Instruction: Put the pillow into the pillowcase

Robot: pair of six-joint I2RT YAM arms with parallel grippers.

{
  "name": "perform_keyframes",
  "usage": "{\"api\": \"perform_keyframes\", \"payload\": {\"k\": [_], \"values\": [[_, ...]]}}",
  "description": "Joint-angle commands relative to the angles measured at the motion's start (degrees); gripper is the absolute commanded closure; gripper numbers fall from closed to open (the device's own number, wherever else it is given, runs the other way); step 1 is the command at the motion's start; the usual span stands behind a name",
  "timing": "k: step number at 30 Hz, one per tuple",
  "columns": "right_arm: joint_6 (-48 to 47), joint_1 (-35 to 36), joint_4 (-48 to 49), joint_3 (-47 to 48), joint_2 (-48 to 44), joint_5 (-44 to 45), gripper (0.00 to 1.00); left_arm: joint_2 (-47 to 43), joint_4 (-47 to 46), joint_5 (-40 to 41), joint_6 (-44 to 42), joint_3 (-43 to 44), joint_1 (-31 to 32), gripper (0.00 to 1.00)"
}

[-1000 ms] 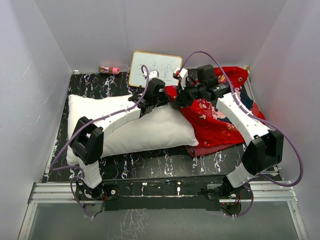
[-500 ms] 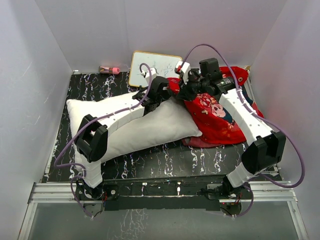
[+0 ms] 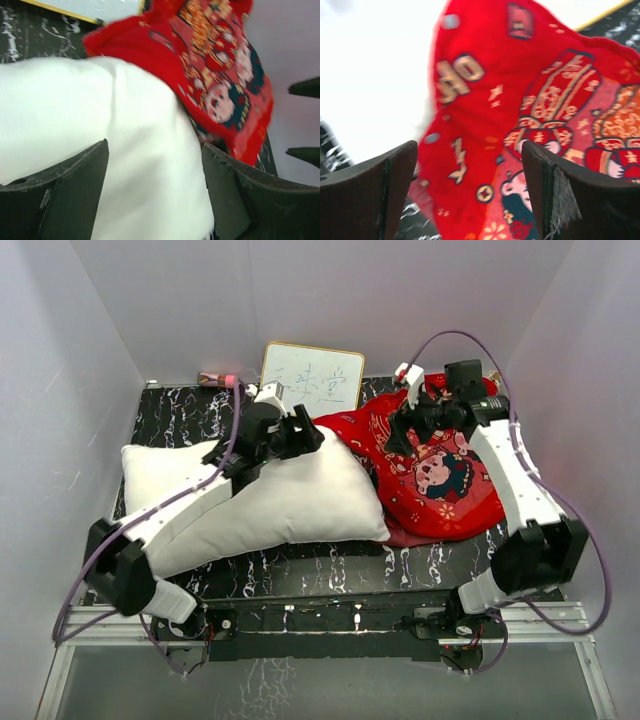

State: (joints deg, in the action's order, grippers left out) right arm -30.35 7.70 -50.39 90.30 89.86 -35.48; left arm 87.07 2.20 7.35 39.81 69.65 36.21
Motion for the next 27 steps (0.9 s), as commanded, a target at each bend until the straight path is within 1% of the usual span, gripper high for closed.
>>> {"api": "perform_keyframes", "payload": {"k": [1,4,7,9,10,12,15,18,19,21,24,26,27], "values": [[-6.93,1.29,-4.25,-7.43,-13.39,-14.63,0.12,-12.84,7.84,-15.98,-10.41,-4.76,-0.13,0.27],[-7.08,1.21,-6.42,-14.40,-17.40,-15.30,0.12,-18.66,11.93,-19.09,-15.13,-6.67,0.58,0.26],[-5.36,1.25,-7.86,-20.13,-20.43,-14.04,0.12,-23.13,12.68,-22.98,-21.60,-7.53,2.05,0.25],[-1.44,1.24,-5.67,-23.34,-21.40,-11.98,0.14,-24.79,13.66,-22.87,-28.78,-7.72,5.69,0.24],[1.58,1.25,-3.89,-24.73,-21.44,-10.79,0.17,-25.11,14.39,-21.62,-33.13,-7.93,8.48,0.23],[8.60,1.26,-0.15,-27.40,-20.50,-9.18,0.21,-24.53,15.70,-17.52,-42.27,-8.51,14.94,0.19],[19.36,0.57,6.17,-31.47,-19.50,-9.31,0.21,-20.11,16.68,-7.11,-53.15,-7.97,23.84,0.10],[28.92,0.55,11.90,-33.72,-19.16,-6.39,0.23,-13.66,14.23,1.96,-60.82,-7.63,28.99,0.03],[31.39,0.53,13.63,-34.44,-18.93,-4.25,0.23,-11.58,12.15,6.00,-62.88,-7.91,30.11,0.03],[34.35,0.56,15.67,-35.17,-18.01,0.89,0.23,-8.12,7.28,11.15,-66.56,-8.77,31.12,0.03],[33.76,0.51,15.89,-35.29,-16.41,7.43,0.23,-2.02,-0.92,16.67,-70.09,-9.22,31.25,0.03],[33.48,0.56,16.54,-35.59,-15.62,9.18,0.23,1.42,-3.07,19.46,-71.32,-8.50,31.27,0.03],[33.79,0.50,17.13,-35.94,-15.13,9.51,0.26,3.15,-3.68,20.78,-71.55,-8.07,31.29,0.03]]}}
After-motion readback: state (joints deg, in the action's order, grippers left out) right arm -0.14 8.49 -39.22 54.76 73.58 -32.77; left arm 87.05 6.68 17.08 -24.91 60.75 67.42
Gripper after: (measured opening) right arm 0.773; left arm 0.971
